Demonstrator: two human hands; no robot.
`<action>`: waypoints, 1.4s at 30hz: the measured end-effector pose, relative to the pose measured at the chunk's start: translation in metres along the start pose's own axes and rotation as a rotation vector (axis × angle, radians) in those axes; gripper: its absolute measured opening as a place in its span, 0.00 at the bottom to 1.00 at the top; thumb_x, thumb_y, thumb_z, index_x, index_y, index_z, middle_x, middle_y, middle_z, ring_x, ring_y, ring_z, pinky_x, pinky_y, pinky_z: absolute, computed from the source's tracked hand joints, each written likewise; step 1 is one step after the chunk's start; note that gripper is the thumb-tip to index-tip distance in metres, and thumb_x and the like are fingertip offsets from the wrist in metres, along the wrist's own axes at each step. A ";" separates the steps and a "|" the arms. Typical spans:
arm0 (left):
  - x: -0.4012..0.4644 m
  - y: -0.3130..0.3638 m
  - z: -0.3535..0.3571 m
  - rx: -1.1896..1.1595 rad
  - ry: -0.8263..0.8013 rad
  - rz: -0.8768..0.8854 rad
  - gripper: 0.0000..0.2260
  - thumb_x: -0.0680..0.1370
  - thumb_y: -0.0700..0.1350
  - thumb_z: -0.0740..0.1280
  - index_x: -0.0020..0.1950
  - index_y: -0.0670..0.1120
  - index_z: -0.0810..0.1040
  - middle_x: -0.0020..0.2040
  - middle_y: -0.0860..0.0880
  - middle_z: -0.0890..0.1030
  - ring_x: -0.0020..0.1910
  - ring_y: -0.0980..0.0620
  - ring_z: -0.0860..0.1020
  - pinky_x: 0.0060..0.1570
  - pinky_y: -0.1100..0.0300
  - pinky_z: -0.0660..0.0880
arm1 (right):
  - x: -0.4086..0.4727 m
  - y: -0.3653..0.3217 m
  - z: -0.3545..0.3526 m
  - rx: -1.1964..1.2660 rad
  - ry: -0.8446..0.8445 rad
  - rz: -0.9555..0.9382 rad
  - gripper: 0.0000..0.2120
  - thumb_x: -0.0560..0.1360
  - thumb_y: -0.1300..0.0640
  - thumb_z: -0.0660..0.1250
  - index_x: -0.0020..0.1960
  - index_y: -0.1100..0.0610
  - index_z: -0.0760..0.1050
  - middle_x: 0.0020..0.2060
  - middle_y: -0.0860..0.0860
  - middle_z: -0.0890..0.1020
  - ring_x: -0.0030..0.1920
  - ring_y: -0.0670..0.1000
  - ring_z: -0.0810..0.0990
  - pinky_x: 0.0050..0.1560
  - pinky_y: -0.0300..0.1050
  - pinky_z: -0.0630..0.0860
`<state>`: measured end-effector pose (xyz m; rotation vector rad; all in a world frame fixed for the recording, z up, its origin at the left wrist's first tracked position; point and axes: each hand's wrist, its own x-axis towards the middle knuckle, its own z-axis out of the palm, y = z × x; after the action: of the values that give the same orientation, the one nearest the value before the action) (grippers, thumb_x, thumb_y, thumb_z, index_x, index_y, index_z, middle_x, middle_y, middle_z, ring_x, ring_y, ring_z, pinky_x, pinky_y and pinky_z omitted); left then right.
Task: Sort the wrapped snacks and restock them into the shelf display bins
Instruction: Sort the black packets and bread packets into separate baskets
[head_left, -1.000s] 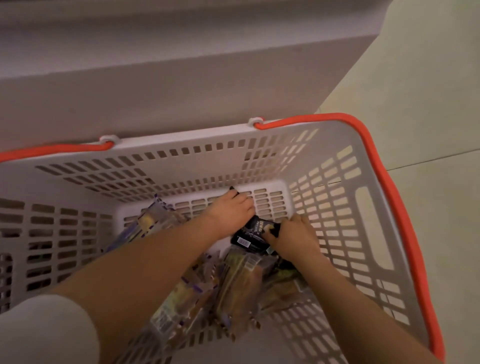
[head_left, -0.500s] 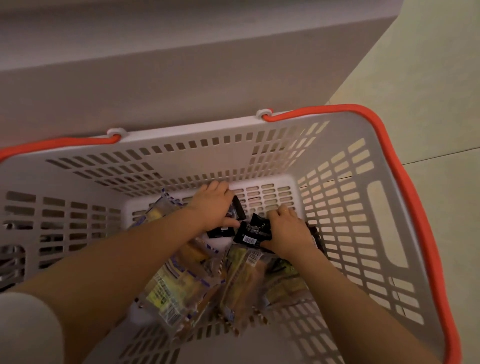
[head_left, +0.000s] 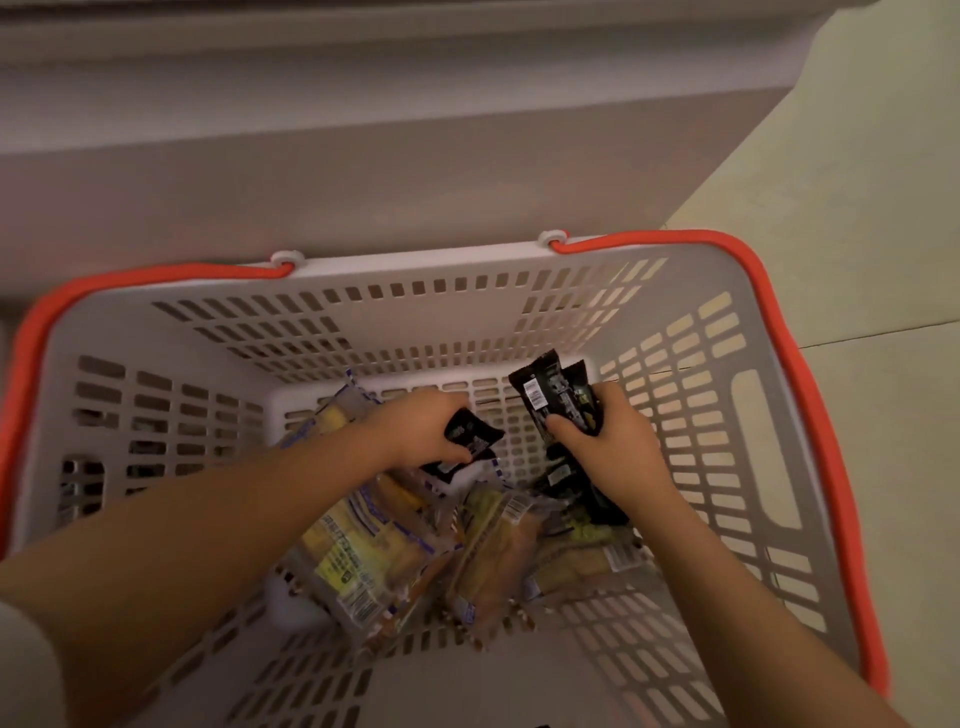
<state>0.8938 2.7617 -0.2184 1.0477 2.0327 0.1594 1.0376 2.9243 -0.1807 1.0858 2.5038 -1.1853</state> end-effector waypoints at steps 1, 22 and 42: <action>-0.012 0.002 -0.005 -0.083 0.096 0.002 0.20 0.72 0.56 0.70 0.57 0.46 0.72 0.52 0.46 0.78 0.45 0.50 0.75 0.40 0.58 0.73 | -0.007 -0.008 -0.005 0.058 0.005 -0.007 0.15 0.73 0.48 0.68 0.54 0.50 0.66 0.43 0.44 0.76 0.38 0.40 0.74 0.32 0.34 0.68; -0.367 -0.127 -0.006 -0.881 1.038 -0.643 0.14 0.74 0.54 0.67 0.55 0.48 0.73 0.46 0.53 0.77 0.45 0.51 0.76 0.43 0.57 0.71 | -0.188 -0.314 0.134 -0.346 -0.432 -0.537 0.16 0.73 0.47 0.67 0.54 0.58 0.72 0.46 0.51 0.79 0.46 0.52 0.78 0.37 0.44 0.72; -0.355 -0.145 0.058 -0.400 0.384 -0.534 0.32 0.76 0.54 0.63 0.75 0.43 0.56 0.75 0.46 0.59 0.73 0.47 0.58 0.70 0.55 0.57 | -0.216 -0.248 0.152 -0.624 -0.192 -0.985 0.15 0.76 0.63 0.58 0.61 0.60 0.73 0.57 0.55 0.77 0.62 0.55 0.71 0.62 0.47 0.66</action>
<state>0.9573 2.3971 -0.1033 0.2183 2.4140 0.4896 1.0028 2.5922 -0.0401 -0.4448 2.9371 -0.4650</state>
